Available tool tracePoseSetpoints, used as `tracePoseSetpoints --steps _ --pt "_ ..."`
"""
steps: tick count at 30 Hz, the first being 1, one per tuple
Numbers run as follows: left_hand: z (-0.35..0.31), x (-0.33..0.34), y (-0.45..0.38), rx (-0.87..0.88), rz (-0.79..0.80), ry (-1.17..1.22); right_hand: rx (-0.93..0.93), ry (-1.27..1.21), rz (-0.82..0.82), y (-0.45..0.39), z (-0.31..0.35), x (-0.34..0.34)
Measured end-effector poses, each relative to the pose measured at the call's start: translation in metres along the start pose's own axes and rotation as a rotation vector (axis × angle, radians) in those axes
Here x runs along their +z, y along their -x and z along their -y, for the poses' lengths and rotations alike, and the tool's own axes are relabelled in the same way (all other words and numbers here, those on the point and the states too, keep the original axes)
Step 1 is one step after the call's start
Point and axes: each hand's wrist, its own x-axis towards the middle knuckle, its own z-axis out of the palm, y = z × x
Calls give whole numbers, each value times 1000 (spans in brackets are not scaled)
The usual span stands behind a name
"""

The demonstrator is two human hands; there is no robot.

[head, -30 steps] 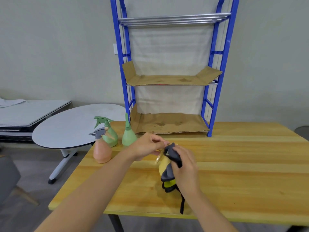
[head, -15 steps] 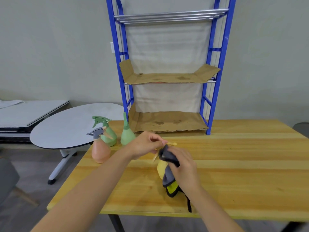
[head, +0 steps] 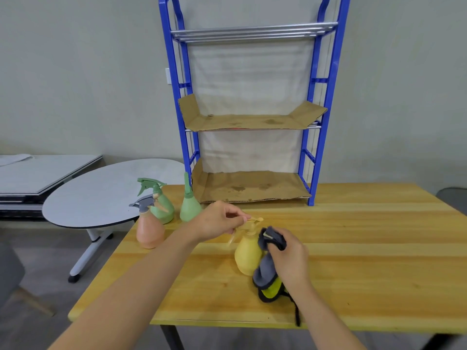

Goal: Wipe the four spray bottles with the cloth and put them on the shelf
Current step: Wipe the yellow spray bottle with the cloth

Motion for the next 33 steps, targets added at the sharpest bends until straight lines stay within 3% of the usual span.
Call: tracePoseSetpoints --steps 7,11,16,19,24,29,33 --pt "13 18 17 12 -121 -90 -106 -79 -58 -16 43 -35" --pt "26 34 21 -44 -212 -130 -182 53 119 -34 77 -41" --pt "30 45 17 6 -409 -154 -379 210 305 -45 111 -27" --pt "34 44 15 16 -405 -100 -337 264 393 -49 97 -20" --pt "31 41 14 8 -372 -61 -192 418 289 -64 75 -30" --pt "32 43 5 59 -369 -122 -323 289 378 -54 94 -25" --pt "35 35 3 25 -355 -156 -198 345 309 -60 68 -32"
